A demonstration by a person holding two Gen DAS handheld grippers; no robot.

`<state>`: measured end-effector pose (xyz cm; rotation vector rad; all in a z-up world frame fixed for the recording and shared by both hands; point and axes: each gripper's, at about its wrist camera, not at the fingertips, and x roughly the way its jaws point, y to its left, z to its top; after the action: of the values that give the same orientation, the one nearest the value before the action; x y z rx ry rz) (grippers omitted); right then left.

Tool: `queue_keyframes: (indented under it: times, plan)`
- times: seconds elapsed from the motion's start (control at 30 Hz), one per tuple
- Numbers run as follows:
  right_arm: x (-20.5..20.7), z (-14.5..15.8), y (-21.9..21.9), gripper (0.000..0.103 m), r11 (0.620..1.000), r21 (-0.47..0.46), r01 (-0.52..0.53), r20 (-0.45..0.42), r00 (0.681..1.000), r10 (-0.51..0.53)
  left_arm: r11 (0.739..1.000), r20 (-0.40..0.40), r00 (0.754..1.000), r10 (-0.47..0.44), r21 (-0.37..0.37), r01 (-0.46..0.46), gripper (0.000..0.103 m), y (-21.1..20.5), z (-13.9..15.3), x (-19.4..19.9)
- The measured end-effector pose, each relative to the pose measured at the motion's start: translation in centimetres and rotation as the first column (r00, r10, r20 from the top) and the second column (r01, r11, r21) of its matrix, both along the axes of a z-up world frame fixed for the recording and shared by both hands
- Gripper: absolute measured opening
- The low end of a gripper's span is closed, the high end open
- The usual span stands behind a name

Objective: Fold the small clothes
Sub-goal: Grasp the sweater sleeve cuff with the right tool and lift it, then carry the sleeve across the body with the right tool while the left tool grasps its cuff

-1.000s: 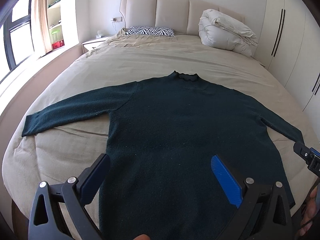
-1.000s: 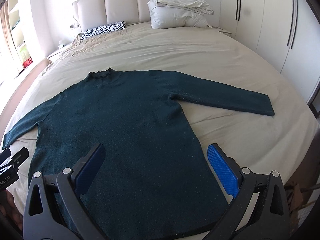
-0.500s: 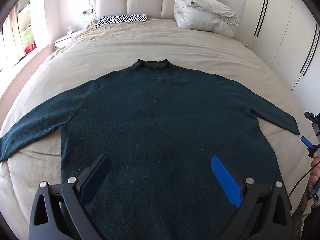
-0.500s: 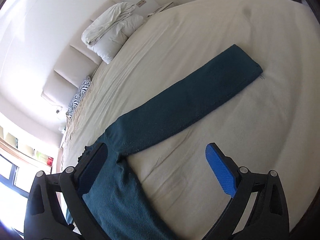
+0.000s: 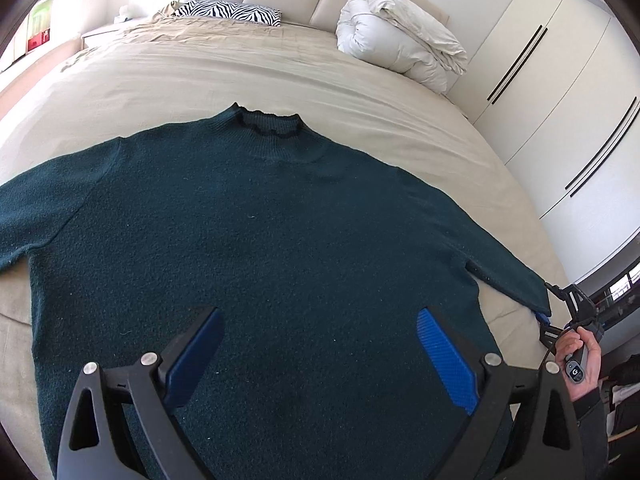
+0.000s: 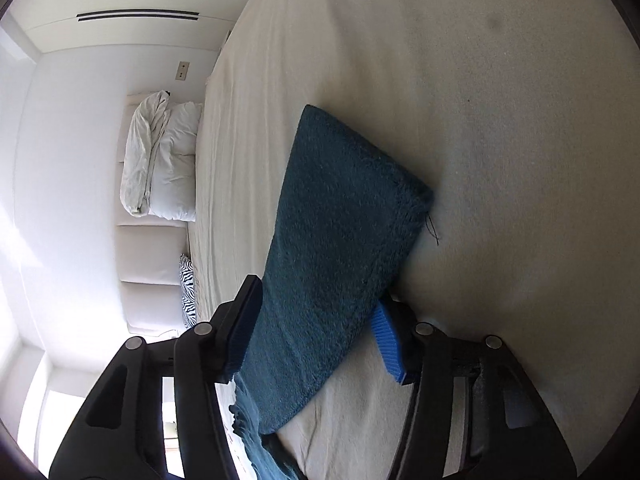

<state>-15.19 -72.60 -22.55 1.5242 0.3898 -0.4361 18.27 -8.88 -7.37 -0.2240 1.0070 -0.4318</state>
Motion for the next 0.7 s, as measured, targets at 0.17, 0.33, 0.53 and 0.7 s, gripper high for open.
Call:
queue_keyframes:
  times: [0.17,0.33,0.53,0.7]
  plan:
    - [1.9,-1.4,-3.4,0.04,0.999,0.002,0.049,-0.003,0.999,-0.049,1.0,-0.036,0.999,-0.009,-0.023,0.008,0.083,0.1,-0.9,0.7]
    - [6.0,0.7,-4.4,0.009,0.994,-0.107,-0.012,-0.077,0.997,0.004,0.998,-0.087,0.996,-0.034,-0.062,0.029,0.047,0.0,-1.6,1.7]
    - [16.1,8.5,1.5,0.007,0.883,-0.386,-0.267,-0.213,0.957,0.196,0.99,-0.088,0.995,-0.046,-0.138,0.033,0.048,-0.1,-0.8,3.3]
    - [26.4,15.0,13.8,0.007,0.586,-0.604,-0.54,-0.377,0.841,0.388,0.969,-0.1,0.993,-0.06,-0.243,0.034,0.078,-0.2,0.1,4.7]
